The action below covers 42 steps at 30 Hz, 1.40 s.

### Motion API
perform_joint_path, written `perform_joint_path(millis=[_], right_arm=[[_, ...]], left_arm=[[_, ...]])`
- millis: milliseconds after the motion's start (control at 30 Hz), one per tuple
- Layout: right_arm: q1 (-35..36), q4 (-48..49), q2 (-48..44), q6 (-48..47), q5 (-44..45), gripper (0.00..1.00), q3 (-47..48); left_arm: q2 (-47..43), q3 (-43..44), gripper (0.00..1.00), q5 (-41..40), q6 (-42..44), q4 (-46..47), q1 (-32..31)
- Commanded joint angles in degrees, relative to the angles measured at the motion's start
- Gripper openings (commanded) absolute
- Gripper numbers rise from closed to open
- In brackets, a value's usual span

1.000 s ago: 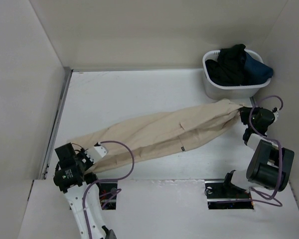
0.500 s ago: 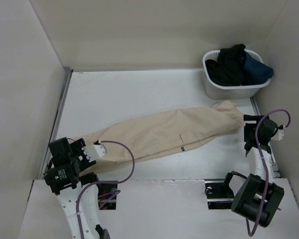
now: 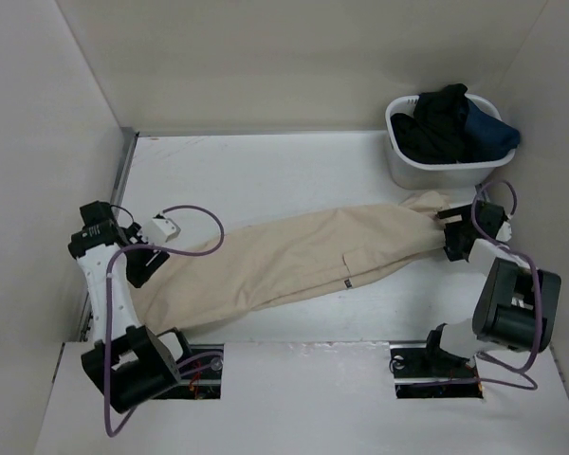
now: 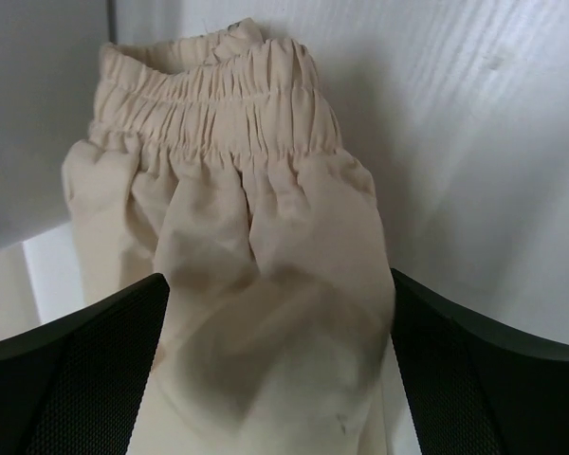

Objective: Fold and stack the trousers
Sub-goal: Fold the trousers

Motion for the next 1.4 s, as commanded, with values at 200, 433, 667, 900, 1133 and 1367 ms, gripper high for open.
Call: perform_joint_path(millis=[200, 433, 667, 900, 1133, 1367], right_arm=[[5.7, -3.9, 8.4, -3.1, 6.3, 0.98, 8.6], [7.3, -4.6, 14.0, -1.2, 8.5, 0.86, 12.6], [7.3, -6.8, 16.2, 1.5, 10.3, 0.44, 12.6], [7.4, -9.0, 5.2, 1.0, 15.9, 0.00, 6.5], [7.4, -9.0, -0.2, 0.4, 18.1, 0.04, 3.1], [7.1, -9.7, -3.6, -1.6, 21.1, 0.04, 3.5]], left_arm=[[6.2, -5.4, 0.59, -0.8, -1.2, 1.0, -14.2], [16.9, -4.8, 0.57, 0.3, -1.3, -5.2, -20.4], [24.7, 0.9, 0.48, -1.6, -11.4, -2.7, -16.3], [25.1, 2.7, 0.53, -3.3, -10.3, -2.0, -17.6], [31.1, 2.2, 0.52, -2.1, -11.7, -1.9, -23.7], [38.1, 3.8, 0.04, -1.4, -17.1, -2.1, -23.0]])
